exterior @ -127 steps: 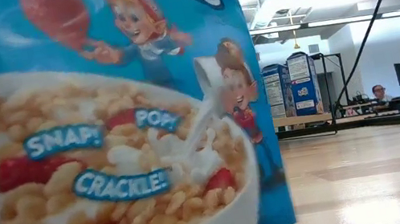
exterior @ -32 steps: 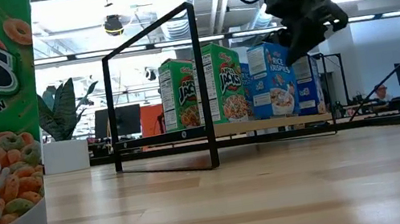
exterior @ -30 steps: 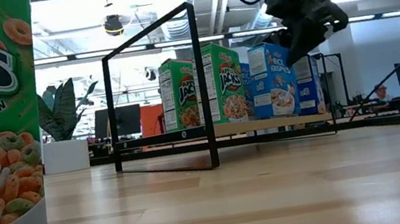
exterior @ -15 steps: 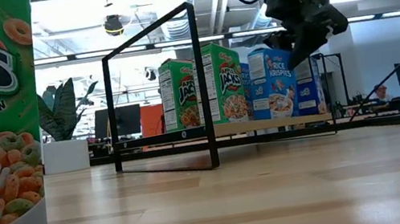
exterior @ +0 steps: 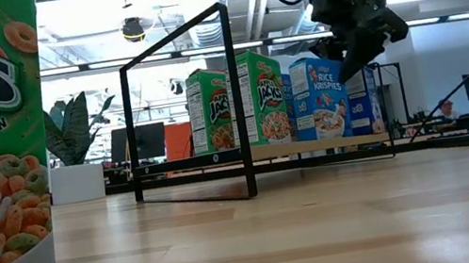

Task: Stack cereal on shelf
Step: Put the light blue cereal box on the shelf aligned with the light blue cereal boxes

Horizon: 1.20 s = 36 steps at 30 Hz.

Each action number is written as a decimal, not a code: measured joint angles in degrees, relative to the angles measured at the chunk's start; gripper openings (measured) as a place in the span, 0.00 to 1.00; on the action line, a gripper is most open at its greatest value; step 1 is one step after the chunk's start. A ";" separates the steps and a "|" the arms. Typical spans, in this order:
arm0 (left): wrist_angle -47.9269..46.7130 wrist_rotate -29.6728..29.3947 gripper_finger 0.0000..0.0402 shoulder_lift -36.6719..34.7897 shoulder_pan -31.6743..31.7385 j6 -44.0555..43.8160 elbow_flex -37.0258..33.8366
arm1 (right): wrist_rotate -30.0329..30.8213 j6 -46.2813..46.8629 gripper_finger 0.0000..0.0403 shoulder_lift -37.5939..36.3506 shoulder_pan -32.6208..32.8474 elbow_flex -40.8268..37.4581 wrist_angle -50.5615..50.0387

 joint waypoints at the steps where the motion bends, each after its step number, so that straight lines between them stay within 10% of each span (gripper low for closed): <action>1: -0.02 0.00 0.53 0.00 0.00 0.02 0.00 | 0.55 0.01 0.58 -0.02 0.00 0.01 0.01; 36: -0.37 0.02 0.53 0.02 0.00 0.04 0.00 | 8.75 1.48 0.72 -0.11 4.55 0.55 -0.79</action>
